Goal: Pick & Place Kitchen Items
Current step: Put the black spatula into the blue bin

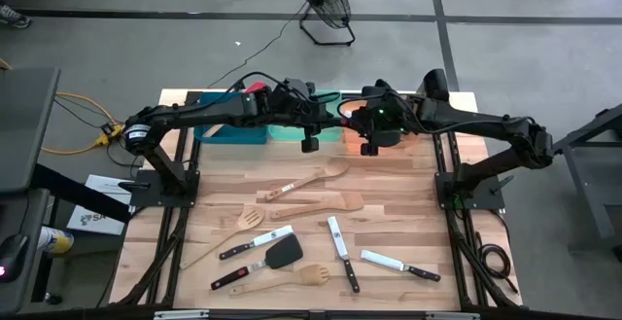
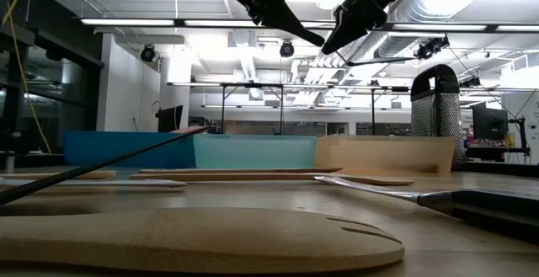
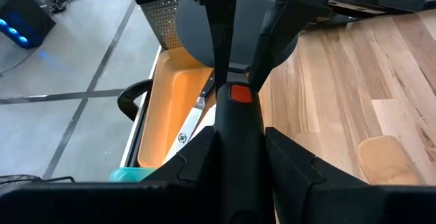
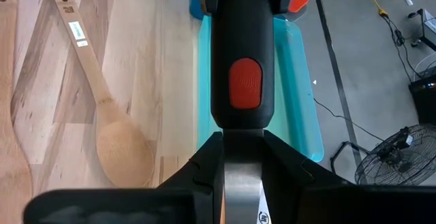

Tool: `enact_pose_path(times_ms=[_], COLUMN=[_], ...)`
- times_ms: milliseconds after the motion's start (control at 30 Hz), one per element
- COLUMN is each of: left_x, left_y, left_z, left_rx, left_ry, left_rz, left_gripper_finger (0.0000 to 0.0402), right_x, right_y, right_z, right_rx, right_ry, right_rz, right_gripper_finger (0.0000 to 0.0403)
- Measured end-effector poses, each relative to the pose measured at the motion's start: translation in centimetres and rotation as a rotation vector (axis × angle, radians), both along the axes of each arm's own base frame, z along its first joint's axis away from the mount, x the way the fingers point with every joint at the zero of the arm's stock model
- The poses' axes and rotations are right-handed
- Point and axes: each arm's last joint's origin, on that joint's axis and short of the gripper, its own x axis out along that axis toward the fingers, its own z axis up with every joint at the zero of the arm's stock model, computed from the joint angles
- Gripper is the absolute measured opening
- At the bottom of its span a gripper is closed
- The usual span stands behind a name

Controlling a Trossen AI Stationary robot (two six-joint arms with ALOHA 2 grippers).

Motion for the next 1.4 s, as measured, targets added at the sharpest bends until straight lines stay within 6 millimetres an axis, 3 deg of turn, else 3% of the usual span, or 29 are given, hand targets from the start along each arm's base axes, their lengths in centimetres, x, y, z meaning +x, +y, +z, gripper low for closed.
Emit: enact_pose_path(times_ms=[233, 433, 600, 1000, 1400], left_x=[0.0, -0.1, -0.5, -2.3, -7.1], left_y=[0.0, 0.1, 0.3, 1.5, 4.6], left_z=[0.0, -0.3, -0.7, -1.8, 0.1], left_rx=[-0.004, 0.011, 0.046, 0.237, 0.116], left_ry=[0.001, 0.036, 0.090, 0.307, 0.234], left_rz=[0.003, 0.044, 0.149, 0.549, 0.715], left_gripper_finger=[0.0099, 0.0099, 0.0099, 0.0098, 0.0098], right_x=[0.0, 0.0, -0.1, -0.4, -1.7], right_y=[0.0, -0.1, -0.1, -0.6, -2.7], right_z=[0.0, 0.1, 0.2, 0.1, -0.3], right_rx=[-0.002, 0.003, -0.006, -0.063, 0.034], right_ry=[-0.002, -0.017, -0.017, 0.011, 0.023], right_rz=[-0.002, -0.028, -0.067, -0.180, -0.327], right_gripper_finger=[0.0070, 0.0184, 0.0232, 0.0234, 0.0234])
